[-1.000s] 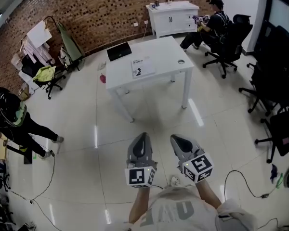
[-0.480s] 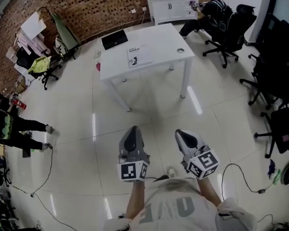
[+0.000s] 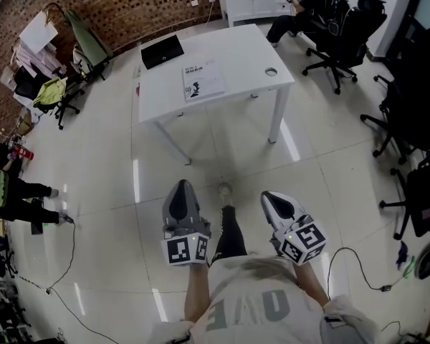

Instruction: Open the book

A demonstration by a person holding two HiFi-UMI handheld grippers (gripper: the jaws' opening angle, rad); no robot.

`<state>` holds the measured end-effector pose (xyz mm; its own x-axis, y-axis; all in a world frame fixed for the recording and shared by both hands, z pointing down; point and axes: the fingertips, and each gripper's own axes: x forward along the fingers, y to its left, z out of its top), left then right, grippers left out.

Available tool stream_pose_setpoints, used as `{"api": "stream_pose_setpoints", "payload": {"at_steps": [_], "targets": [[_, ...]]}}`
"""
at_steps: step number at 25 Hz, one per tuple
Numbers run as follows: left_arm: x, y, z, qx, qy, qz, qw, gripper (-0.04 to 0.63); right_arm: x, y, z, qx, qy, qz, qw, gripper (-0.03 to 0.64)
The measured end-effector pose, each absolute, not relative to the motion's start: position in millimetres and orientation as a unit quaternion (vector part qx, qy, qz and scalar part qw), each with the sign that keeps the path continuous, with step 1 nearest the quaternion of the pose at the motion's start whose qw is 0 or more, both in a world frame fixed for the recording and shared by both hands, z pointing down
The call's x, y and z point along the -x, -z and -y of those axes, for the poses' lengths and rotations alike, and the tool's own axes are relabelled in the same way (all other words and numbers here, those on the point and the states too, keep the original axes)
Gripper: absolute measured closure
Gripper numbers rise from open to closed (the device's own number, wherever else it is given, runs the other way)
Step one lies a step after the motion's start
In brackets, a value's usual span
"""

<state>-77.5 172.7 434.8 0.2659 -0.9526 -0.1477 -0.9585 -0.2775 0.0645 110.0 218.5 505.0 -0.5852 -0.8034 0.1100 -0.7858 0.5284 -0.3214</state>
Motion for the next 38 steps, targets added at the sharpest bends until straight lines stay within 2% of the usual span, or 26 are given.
{"api": "stream_pose_setpoints", "payload": {"at_steps": [3, 6, 10, 17, 21, 31, 35, 36, 37, 38], "targets": [[74, -445, -109, 0.806, -0.088, -0.585, 0.017, 0.578, -98, -511, -160, 0.435, 0.163, -0.885, 0.042, 0.614], [75, -454, -32, 0.815, -0.081, -0.573, 0.013, 0.578, -79, -522, -87, 0.429, 0.167, -0.887, 0.027, 0.614], [77, -459, 88, 0.832, -0.092, -0.546, -0.029, 0.578, -48, -503, 33, 0.43, 0.149, -0.891, 0.01, 0.614], [74, -436, 227, 0.854, -0.088, -0.512, -0.013, 0.578, -25, -463, 199, 0.448, 0.116, -0.886, 0.025, 0.614], [84, -447, 262, 0.849, -0.075, -0.523, -0.024, 0.578, -27, -472, 242, 0.456, 0.13, -0.88, 0.017, 0.614], [100, -440, 296, 0.83, -0.08, -0.552, 0.012, 0.578, -22, -494, 288, 0.448, 0.16, -0.88, -0.01, 0.612], [97, -468, 309, 0.826, -0.055, -0.561, 0.012, 0.588, -26, -537, 311, 0.455, 0.19, -0.869, -0.052, 0.612], [94, -482, 311, 0.83, -0.046, -0.556, 0.003, 0.587, -25, -555, 315, 0.444, 0.206, -0.869, -0.066, 0.508], [92, -497, 311, 0.834, -0.041, -0.55, -0.011, 0.567, -24, -575, 318, 0.436, 0.225, -0.868, -0.081, 0.36], [89, -510, 312, 0.838, -0.037, -0.544, -0.027, 0.545, -25, -595, 322, 0.433, 0.244, -0.862, -0.095, 0.345]]}}
